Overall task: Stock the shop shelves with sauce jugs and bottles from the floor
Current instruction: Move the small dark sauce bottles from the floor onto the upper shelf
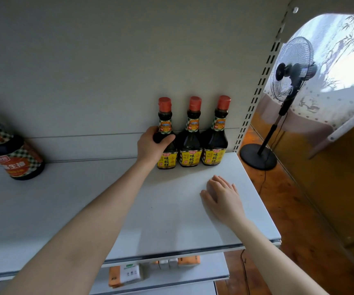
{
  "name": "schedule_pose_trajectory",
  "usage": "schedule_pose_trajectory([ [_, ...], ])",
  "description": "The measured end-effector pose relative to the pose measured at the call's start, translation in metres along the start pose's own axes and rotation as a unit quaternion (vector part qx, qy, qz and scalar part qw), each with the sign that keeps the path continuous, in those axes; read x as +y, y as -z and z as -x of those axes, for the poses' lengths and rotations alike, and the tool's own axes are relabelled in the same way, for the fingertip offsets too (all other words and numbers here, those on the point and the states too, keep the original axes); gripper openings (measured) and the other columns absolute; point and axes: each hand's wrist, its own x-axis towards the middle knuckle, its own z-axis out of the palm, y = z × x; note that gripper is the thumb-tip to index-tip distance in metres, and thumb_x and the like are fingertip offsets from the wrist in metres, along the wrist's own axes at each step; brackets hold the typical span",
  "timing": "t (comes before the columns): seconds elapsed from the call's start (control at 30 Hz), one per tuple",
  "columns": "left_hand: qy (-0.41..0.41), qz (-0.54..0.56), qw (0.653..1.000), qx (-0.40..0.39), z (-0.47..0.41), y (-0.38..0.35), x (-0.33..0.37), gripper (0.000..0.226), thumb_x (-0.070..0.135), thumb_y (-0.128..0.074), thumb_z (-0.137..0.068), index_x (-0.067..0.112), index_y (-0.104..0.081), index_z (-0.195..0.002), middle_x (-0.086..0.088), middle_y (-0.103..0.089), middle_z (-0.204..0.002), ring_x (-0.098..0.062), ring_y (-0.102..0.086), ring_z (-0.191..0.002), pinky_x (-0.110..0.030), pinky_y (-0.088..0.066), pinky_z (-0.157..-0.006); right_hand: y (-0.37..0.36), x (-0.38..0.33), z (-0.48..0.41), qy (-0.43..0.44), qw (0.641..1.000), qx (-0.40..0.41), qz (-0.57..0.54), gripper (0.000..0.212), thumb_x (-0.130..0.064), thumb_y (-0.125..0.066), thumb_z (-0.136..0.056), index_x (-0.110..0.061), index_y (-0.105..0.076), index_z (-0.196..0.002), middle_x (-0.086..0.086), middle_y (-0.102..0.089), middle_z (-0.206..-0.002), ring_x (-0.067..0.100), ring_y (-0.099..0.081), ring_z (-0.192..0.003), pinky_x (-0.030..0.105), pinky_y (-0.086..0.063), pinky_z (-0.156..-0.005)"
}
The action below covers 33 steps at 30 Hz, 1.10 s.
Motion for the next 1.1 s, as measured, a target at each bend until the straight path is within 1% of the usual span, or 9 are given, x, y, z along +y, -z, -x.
schedule_pose_trajectory([
  [0.13, -0.012, -0.007, 0.999, -0.030, 0.003, 0.002, -0.003, 0.035, 0.025, -0.063, -0.086, 0.014, -0.057, -0.119, -0.005, -0.063, -0.119, -0.021, -0.056, -0.111, -0.019, -0.035, -0.080, 0.002, -0.003, 0.001, -0.003, 1.000, 0.004, -0.004, 0.040, -0.040, -0.042, -0.095, -0.011, -0.053, -0.121, 0.001, -0.040, -0.144, 0.017, -0.026, -0.138, 0.037, -0.010, -0.115],
  [0.27, 0.007, 0.003, 1.000, -0.013, 0.005, 0.000, -0.003, 0.042, 0.021, -0.063, -0.087, 0.016, -0.052, -0.127, -0.006, -0.059, -0.125, -0.023, -0.054, -0.114, -0.018, -0.035, -0.081, 0.004, -0.005, 0.002, -0.010, 1.000, 0.012, 0.002, 0.038, -0.039, -0.044, -0.094, -0.007, -0.056, -0.112, 0.005, -0.049, -0.131, 0.020, -0.035, -0.127, 0.034, -0.016, -0.110],
  [0.53, 0.001, -0.004, 1.000, -0.008, 0.001, -0.005, -0.008, 0.046, 0.021, -0.061, -0.088, 0.016, -0.047, -0.131, -0.007, -0.057, -0.129, -0.026, -0.052, -0.118, -0.022, -0.036, -0.088, 0.004, -0.005, 0.002, -0.008, 1.000, 0.010, 0.003, 0.038, -0.040, -0.042, -0.094, -0.010, -0.055, -0.114, 0.003, -0.046, -0.136, 0.020, -0.033, -0.131, 0.035, -0.014, -0.112],
  [0.7, -0.009, -0.017, 1.000, -0.008, 0.002, -0.007, -0.010, 0.051, 0.023, -0.059, -0.089, 0.018, -0.042, -0.137, -0.006, -0.054, -0.133, -0.026, -0.049, -0.123, -0.025, -0.036, -0.096, 0.003, -0.003, 0.002, -0.005, 1.000, -0.006, 0.003, 0.042, -0.042, -0.040, -0.095, -0.015, -0.050, -0.126, -0.001, -0.034, -0.149, 0.017, -0.023, -0.140, 0.037, -0.008, -0.116],
  [0.83, -0.001, -0.035, 0.999, -0.014, 0.006, -0.006, -0.011, 0.060, 0.030, -0.058, -0.090, 0.016, -0.033, -0.142, -0.008, -0.052, -0.136, -0.027, -0.047, -0.126, -0.028, -0.036, -0.097, 0.004, -0.002, 0.001, 0.000, 1.000, -0.016, 0.007, 0.045, -0.042, -0.039, -0.095, -0.016, -0.046, -0.131, -0.001, -0.030, -0.151, 0.017, -0.019, -0.142, 0.037, -0.007, -0.116],
  [0.93, 0.003, -0.091, 0.995, -0.029, 0.016, 0.004, -0.016, 0.065, 0.039, -0.052, -0.092, 0.008, -0.028, -0.143, -0.012, -0.044, -0.142, -0.028, -0.040, -0.131, -0.029, -0.035, -0.100, 0.005, -0.002, 0.000, -0.004, 1.000, -0.026, 0.011, 0.037, -0.039, -0.041, -0.095, -0.011, -0.053, -0.117, 0.003, -0.041, -0.142, 0.022, -0.029, -0.136, 0.040, -0.013, -0.114],
  [1.03, -0.030, -0.222, 0.973, -0.061, 0.039, 0.031, -0.034, 0.069, 0.049, -0.046, -0.091, 0.007, -0.029, -0.143, -0.010, -0.032, -0.150, -0.023, -0.028, -0.139, -0.033, -0.025, -0.109, 0.007, -0.003, -0.006, 0.003, 0.999, -0.039, 0.010, 0.032, -0.043, -0.041, -0.090, -0.014, -0.053, -0.088, 0.003, -0.050, -0.107, 0.027, -0.044, -0.118, 0.045, -0.028, -0.106],
  [1.07, -0.049, -0.260, 0.962, -0.070, 0.049, 0.044, -0.041, 0.071, 0.053, -0.044, -0.091, 0.007, -0.031, -0.142, -0.010, -0.031, -0.151, -0.022, -0.025, -0.140, -0.034, -0.022, -0.111, 0.008, -0.007, -0.008, -0.002, 0.999, -0.046, 0.010, 0.034, -0.045, -0.041, -0.089, -0.014, -0.056, -0.090, 0.005, -0.052, -0.108, 0.027, -0.044, -0.120, 0.043, -0.029, -0.105],
  [1.1, -0.056, -0.291, 0.952, -0.078, 0.059, 0.057, -0.052, 0.075, 0.059, -0.040, -0.088, 0.006, -0.033, -0.141, -0.011, -0.031, -0.150, -0.021, -0.024, -0.141, -0.035, -0.019, -0.112, 0.008, -0.015, -0.010, -0.007, 0.999, -0.050, 0.013, 0.037, -0.044, -0.043, -0.090, -0.013, -0.059, -0.102, 0.010, -0.053, -0.121, 0.027, -0.041, -0.127, 0.041, -0.027, -0.107],
])
